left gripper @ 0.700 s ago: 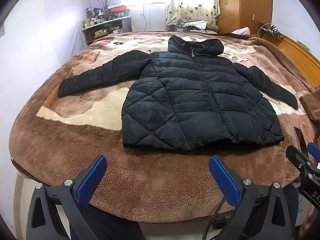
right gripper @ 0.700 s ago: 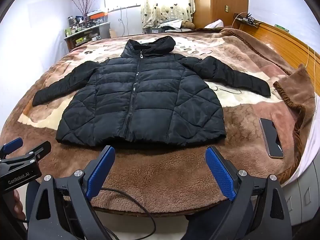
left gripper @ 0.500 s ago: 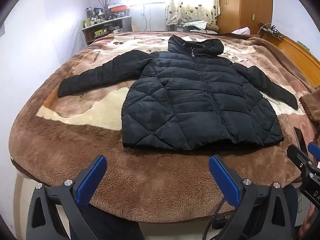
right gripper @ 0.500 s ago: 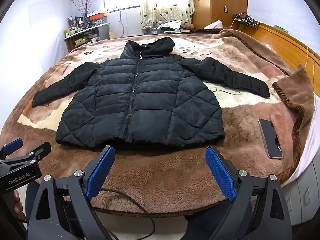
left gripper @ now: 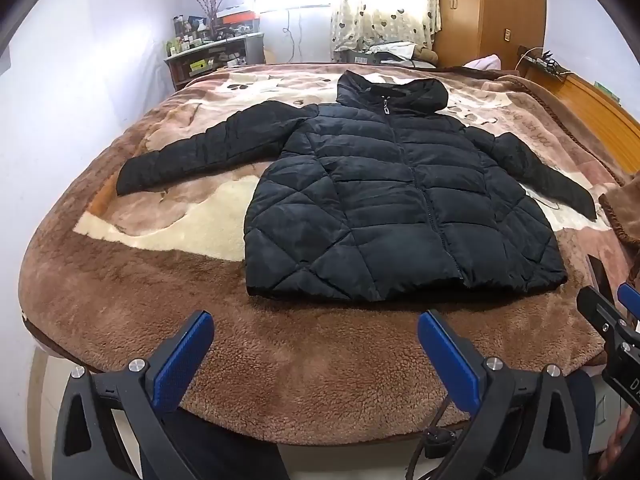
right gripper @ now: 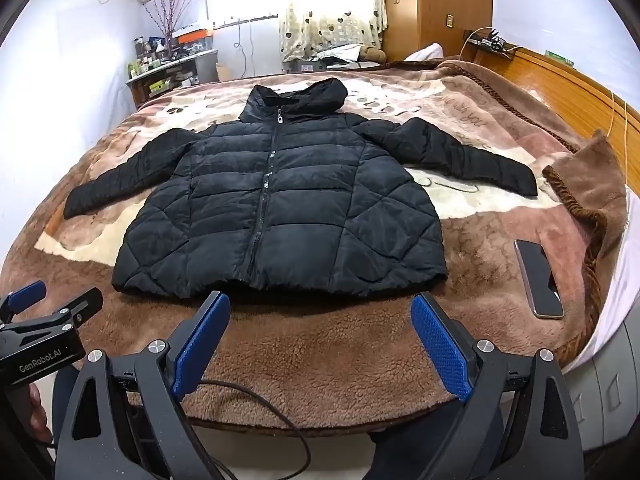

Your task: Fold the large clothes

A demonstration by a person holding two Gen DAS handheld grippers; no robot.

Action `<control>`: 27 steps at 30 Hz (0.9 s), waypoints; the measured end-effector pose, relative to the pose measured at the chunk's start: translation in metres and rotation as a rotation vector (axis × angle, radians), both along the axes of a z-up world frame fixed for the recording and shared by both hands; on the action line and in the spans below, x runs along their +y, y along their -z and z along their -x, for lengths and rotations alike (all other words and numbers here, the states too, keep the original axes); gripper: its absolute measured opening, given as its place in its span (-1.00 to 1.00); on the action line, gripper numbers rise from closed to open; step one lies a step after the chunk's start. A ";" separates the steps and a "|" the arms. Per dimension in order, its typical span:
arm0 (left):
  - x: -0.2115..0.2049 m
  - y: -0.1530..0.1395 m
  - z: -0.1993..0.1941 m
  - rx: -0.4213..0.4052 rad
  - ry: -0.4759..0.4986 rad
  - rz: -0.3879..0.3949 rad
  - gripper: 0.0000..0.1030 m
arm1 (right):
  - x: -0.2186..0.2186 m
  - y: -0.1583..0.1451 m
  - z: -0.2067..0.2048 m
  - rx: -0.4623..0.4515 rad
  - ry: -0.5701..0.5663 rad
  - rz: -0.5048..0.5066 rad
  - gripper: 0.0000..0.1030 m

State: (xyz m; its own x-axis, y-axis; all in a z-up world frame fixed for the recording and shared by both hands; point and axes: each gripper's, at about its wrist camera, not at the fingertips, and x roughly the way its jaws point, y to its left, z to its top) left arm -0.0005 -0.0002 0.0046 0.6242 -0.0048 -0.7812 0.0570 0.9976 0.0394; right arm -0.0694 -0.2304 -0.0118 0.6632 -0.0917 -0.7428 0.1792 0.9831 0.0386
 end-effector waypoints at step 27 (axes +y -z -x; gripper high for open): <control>-0.002 -0.003 0.001 -0.017 0.003 0.007 1.00 | 0.000 -0.007 0.000 -0.011 0.003 0.003 0.79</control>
